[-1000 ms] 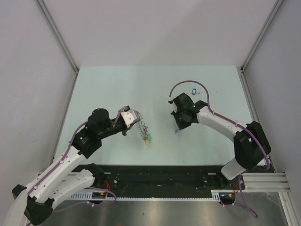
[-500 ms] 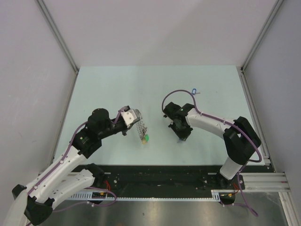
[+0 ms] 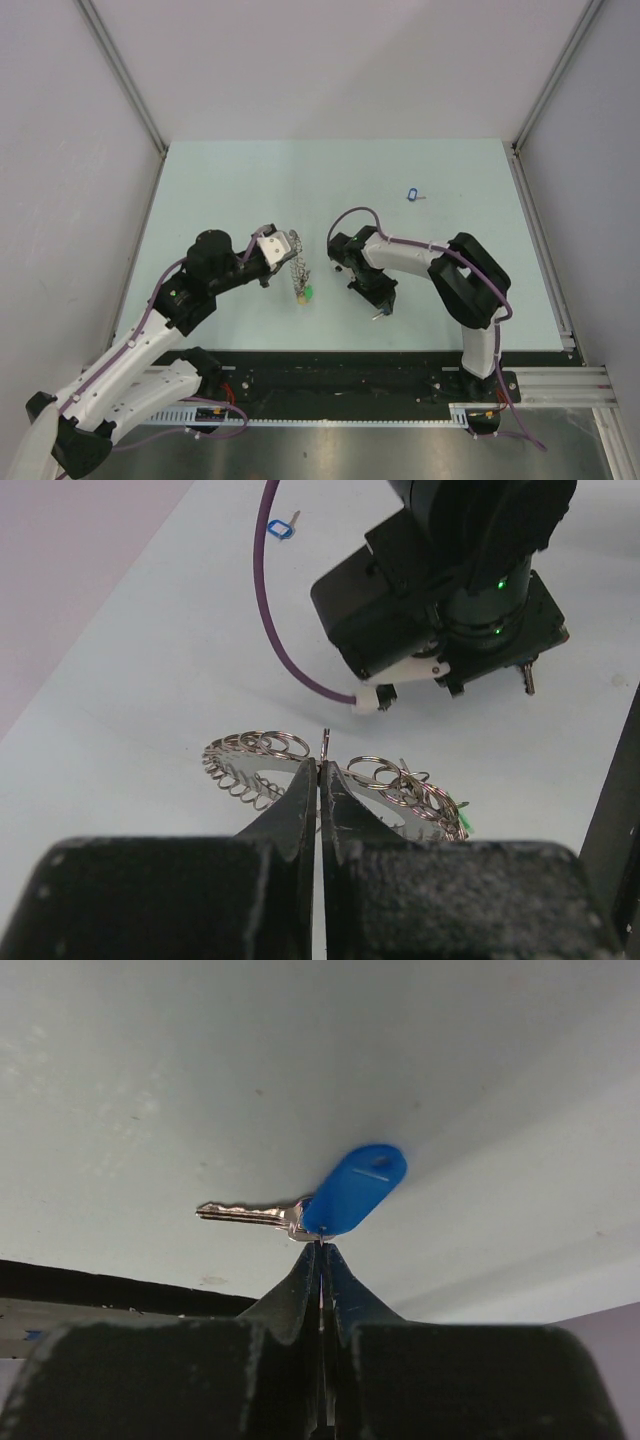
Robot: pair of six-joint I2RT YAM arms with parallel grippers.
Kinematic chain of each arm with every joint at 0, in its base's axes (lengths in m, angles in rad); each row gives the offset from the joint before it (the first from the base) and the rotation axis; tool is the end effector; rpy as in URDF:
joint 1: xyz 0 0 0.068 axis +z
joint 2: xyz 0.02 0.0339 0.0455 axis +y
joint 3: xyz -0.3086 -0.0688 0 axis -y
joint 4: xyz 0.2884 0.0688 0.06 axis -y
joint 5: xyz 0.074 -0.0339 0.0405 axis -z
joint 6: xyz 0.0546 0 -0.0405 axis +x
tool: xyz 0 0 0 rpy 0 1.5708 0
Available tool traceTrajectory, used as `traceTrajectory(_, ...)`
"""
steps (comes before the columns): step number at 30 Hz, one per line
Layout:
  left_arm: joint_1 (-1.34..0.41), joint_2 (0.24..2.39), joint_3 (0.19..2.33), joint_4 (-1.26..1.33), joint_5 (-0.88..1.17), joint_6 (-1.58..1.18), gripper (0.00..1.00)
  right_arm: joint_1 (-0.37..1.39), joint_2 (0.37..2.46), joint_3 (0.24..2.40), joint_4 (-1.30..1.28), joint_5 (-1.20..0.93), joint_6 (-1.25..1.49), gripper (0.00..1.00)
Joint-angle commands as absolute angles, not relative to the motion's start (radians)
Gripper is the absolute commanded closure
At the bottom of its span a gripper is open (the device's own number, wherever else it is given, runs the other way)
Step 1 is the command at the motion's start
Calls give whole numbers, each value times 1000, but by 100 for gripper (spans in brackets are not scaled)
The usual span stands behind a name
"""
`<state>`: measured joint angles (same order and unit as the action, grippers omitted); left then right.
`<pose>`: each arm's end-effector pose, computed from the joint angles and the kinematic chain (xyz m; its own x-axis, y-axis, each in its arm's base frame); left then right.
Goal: Put the keys on the keyring
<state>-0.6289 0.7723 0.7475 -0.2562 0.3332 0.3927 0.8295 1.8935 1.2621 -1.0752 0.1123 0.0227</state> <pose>0.1588 -0.1376 0.3468 0.1028 0.3724 -0.9224 0.8342 0.4728 0.2839 0.2535 0.2678 0.1573 -0.6857 -0.7156 0.1328 -0.7278 0.6762 -0.1141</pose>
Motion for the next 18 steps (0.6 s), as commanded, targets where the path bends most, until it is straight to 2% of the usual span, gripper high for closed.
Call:
traceTrajectory(1,-620,772,761,-199,334,402,99,864,1940,1364,-1106,110,-21,99)
traceTrajectory(8,-618,772,761,-199,334,402,100,887,2025,1437,-1091,104,-43,94)
traceTrajectory(18,-617,770,758,-196,336,400,100,900,1990,1551,-1095,112,-26,63)
